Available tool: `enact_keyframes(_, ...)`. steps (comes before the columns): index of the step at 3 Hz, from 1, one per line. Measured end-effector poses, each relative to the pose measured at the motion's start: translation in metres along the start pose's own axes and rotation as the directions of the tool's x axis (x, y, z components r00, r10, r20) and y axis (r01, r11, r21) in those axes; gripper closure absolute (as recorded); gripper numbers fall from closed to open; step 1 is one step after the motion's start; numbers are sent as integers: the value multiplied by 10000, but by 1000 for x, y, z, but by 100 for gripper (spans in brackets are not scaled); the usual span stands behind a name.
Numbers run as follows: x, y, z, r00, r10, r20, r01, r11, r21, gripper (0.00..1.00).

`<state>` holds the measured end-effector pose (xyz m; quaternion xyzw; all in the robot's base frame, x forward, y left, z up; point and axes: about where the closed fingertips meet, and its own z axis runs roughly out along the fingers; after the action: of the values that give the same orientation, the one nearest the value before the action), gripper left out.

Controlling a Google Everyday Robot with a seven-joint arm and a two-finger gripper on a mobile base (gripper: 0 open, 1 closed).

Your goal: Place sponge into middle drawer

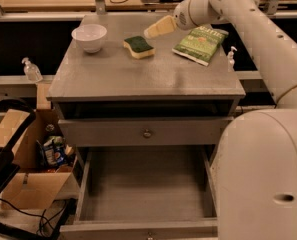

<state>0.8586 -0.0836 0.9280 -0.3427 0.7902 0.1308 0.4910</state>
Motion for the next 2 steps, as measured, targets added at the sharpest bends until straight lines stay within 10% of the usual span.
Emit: enact_keyframes(2, 6, 40, 67, 9938, 950, -570, -1014, 9870, -1244, 0)
